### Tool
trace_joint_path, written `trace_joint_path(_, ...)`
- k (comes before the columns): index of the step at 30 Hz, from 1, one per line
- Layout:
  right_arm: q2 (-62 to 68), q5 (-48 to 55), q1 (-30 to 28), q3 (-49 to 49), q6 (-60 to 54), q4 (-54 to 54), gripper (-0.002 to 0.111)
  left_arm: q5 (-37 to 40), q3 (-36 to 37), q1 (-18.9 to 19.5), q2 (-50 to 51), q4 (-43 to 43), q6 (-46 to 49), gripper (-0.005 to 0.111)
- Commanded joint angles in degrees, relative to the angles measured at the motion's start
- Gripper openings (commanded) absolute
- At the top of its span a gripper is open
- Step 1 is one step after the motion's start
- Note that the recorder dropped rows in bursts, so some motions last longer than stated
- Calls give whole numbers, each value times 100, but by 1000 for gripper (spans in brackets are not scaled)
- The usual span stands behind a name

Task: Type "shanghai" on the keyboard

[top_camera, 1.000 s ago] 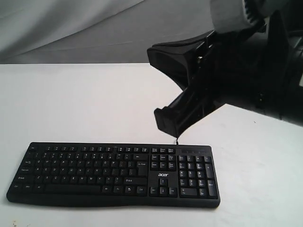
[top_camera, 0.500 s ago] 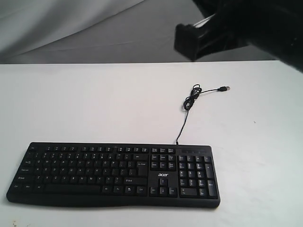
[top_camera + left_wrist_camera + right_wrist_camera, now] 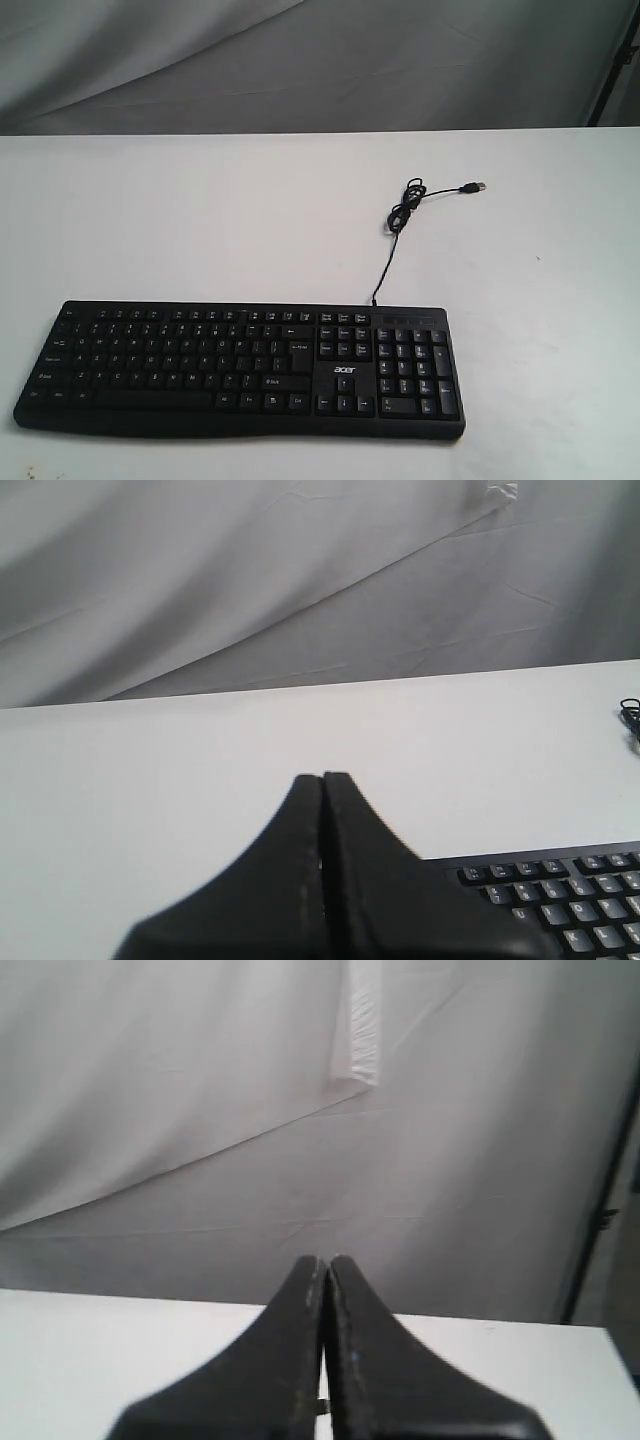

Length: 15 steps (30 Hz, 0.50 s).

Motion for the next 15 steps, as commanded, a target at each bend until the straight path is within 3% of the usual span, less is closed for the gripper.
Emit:
trace_joint_path(1, -868, -107, -486, 652, 16, -395, 0, -63, 10, 14, -14, -27, -21, 0)
trace_joint_path(9, -2352, -95, -1044, 1860, 158, 104, 0, -63, 10, 14, -14, -27, -21, 0)
trace_joint_path(15, -2996, -30, -1327, 2069, 636, 826, 0, -63, 10, 14, -14, -27, -21, 0)
